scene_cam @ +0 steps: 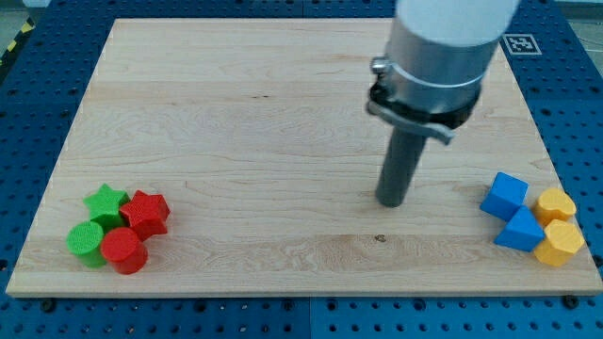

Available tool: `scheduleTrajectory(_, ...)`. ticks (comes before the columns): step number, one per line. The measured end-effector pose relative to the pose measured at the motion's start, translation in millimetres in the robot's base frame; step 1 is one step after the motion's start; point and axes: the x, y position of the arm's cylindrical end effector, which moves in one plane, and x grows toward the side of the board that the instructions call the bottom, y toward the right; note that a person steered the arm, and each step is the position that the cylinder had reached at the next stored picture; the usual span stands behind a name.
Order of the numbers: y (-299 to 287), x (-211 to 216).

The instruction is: Point your arm towards bottom left corner of board

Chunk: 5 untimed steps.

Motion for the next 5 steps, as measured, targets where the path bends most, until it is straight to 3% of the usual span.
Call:
scheduleTrajectory(3,-114,43)
scheduleTrajectory(5,-117,51)
